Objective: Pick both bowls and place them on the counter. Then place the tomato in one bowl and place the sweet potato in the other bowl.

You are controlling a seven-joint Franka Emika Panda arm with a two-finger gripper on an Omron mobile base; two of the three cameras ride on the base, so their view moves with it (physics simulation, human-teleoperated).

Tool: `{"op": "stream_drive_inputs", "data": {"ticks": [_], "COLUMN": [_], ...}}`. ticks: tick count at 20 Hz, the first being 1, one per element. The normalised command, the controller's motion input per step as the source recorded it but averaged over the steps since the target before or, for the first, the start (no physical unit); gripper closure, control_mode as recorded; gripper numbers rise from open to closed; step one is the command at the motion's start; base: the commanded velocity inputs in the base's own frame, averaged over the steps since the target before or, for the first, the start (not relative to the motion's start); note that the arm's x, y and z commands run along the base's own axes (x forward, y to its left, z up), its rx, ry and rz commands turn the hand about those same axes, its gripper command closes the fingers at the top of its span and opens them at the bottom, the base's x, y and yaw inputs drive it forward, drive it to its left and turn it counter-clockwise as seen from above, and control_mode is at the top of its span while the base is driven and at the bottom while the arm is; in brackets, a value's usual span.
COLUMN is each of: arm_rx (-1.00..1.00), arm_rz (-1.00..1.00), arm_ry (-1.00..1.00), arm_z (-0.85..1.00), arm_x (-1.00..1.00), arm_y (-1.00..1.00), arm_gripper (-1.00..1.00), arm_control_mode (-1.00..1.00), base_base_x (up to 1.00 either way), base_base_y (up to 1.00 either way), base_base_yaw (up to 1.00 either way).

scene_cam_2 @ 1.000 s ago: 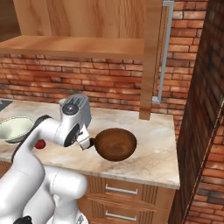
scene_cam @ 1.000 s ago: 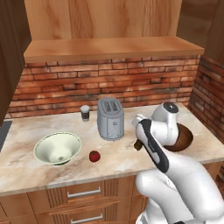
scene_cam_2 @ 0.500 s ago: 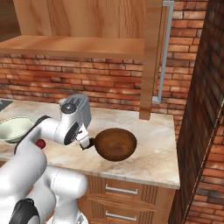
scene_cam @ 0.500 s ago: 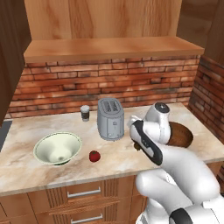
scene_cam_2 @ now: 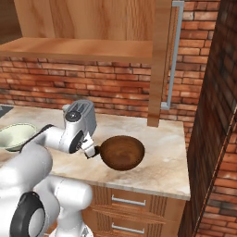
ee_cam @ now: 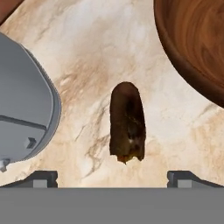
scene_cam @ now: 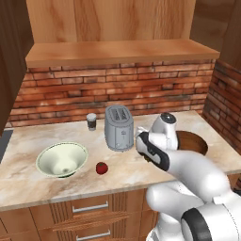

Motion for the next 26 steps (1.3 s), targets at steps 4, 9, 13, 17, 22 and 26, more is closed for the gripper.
{"op": "stream_drive_inputs", "data": {"ticks": [4,9,13,17,22,26], "arm_rx": [-0.01,0.0,0.0,0.0,0.0,0.0], "arm_rz": [-0.05,-0.06,-0.07,-0.06,-0.03,0.0], "arm_ry": [0.04,0.07,0.05,0.05,0.03,0.01], "arm_z": [-0.11,-0.19,-0.26,-0.26,-0.3,-0.23], "arm_x": [0.14,0.12,0.09,0.15,0.2,0.27], "arm_y": [0.07,0.0,-0.03,-0.05,-0.11,-0.08], "arm_gripper": [-1.0,-1.0,-1.0,-1.0,-1.0,-1.0], "arm_control_mode": [-1.0,-1.0,-1.0,-1.0,-1.0,-1.0], "base_base_x": [0.0,0.0,0.0,0.0,0.0,0.0], "base_base_y": [0.0,0.0,0.0,0.0,0.0,0.0], "base_base_yaw": [0.0,0.0,0.0,0.0,0.0,0.0]}}
